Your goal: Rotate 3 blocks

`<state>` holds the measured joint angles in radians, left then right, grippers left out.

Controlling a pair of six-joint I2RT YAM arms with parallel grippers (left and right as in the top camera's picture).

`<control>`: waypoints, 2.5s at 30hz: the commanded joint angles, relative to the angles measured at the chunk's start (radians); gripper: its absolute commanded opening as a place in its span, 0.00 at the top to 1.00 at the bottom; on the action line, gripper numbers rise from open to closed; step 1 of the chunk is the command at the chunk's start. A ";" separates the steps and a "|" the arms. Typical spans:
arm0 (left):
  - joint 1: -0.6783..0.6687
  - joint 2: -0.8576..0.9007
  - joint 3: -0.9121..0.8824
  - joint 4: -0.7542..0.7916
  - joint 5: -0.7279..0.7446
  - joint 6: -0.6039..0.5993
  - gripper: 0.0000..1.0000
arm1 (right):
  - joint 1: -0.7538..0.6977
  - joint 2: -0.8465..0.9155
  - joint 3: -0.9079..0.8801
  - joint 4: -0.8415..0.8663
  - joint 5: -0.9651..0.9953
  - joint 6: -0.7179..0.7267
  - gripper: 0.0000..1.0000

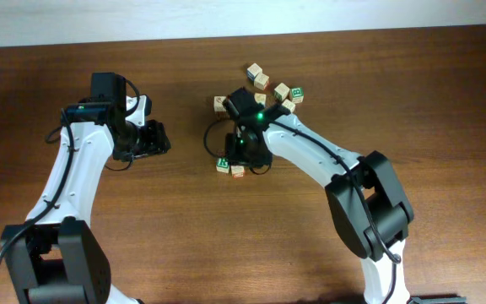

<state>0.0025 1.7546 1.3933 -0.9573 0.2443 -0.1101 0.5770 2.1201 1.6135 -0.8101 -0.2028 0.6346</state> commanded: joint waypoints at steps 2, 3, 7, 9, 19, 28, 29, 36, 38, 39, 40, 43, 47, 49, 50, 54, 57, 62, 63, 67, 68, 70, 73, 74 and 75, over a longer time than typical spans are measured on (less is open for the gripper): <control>0.004 0.005 0.014 0.002 -0.010 -0.001 0.41 | 0.003 0.007 0.063 -0.047 0.089 -0.029 0.63; 0.004 0.005 0.014 0.002 -0.010 -0.001 0.41 | 0.003 0.007 0.067 -0.051 0.097 -0.029 0.63; 0.004 0.005 0.014 0.002 -0.010 -0.001 0.41 | -0.018 0.007 0.090 -0.058 0.164 -0.078 0.63; 0.004 0.005 0.014 0.002 -0.010 -0.001 0.42 | -0.043 0.007 0.094 -0.050 0.199 -0.085 0.59; 0.004 0.005 0.014 0.002 -0.010 -0.001 0.41 | -0.100 0.014 0.094 0.098 0.328 -0.103 0.47; 0.004 0.005 0.014 0.002 -0.010 -0.001 0.41 | -0.100 0.049 0.093 0.153 0.333 -0.065 0.45; 0.004 0.005 0.014 0.002 -0.010 -0.001 0.41 | -0.099 0.062 0.093 0.157 0.332 -0.053 0.45; 0.004 0.005 0.014 0.002 -0.028 -0.002 0.41 | -0.100 0.103 0.092 0.172 0.325 -0.050 0.54; 0.004 0.005 0.014 0.002 -0.032 -0.002 0.40 | -0.100 0.105 0.092 0.176 0.324 -0.050 0.57; 0.004 0.005 0.014 0.002 -0.032 -0.002 0.41 | -0.100 0.105 0.092 0.175 0.324 -0.050 0.60; 0.004 0.005 0.014 0.002 -0.032 -0.002 0.41 | -0.100 0.105 0.092 0.175 0.324 -0.050 0.61; 0.004 0.005 0.014 0.002 -0.032 -0.002 0.40 | -0.100 0.105 0.092 0.161 0.323 -0.050 0.69; 0.004 0.005 0.014 0.002 -0.032 -0.002 0.40 | -0.099 0.105 0.092 0.137 0.315 -0.050 0.70; 0.004 0.005 0.014 0.002 -0.032 -0.002 0.40 | -0.099 0.105 0.092 0.127 0.311 -0.050 0.70; 0.004 0.005 0.014 0.002 -0.032 -0.002 0.40 | -0.099 0.105 0.092 0.117 0.304 -0.050 0.70; 0.004 0.005 0.014 0.001 -0.032 -0.002 0.40 | -0.100 0.105 0.092 0.057 0.274 -0.024 0.70; 0.004 0.005 0.014 0.001 -0.032 -0.002 0.40 | -0.100 0.105 0.092 0.027 0.224 -0.024 0.70; 0.004 0.005 0.014 0.000 -0.032 -0.002 0.40 | -0.099 0.105 0.092 -0.032 0.136 -0.024 0.70; 0.004 0.005 0.014 0.000 -0.032 -0.002 0.40 | -0.099 0.105 0.092 -0.043 0.120 -0.024 0.70; 0.004 0.005 0.014 -0.002 -0.032 -0.002 0.40 | -0.088 0.105 0.092 -0.094 0.089 -0.025 0.70; 0.004 0.005 0.014 -0.002 -0.032 -0.002 0.40 | -0.083 0.105 0.092 -0.102 0.089 -0.026 0.70; 0.004 0.005 0.014 -0.002 -0.032 -0.002 0.40 | -0.070 0.105 0.092 -0.119 0.089 -0.028 0.70; 0.004 0.005 0.014 -0.003 -0.032 -0.002 0.40 | -0.053 0.105 0.092 -0.134 0.080 -0.033 0.70; 0.004 0.005 0.014 -0.004 -0.032 -0.002 0.40 | -0.047 0.105 0.092 -0.138 0.075 -0.036 0.70; 0.004 0.005 0.014 -0.005 -0.032 -0.002 0.40 | -0.045 0.105 0.092 -0.142 0.074 -0.036 0.70</control>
<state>0.0025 1.7542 1.3933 -0.9577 0.2264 -0.1101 0.5037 2.2105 1.7245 -0.9329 -0.1009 0.6010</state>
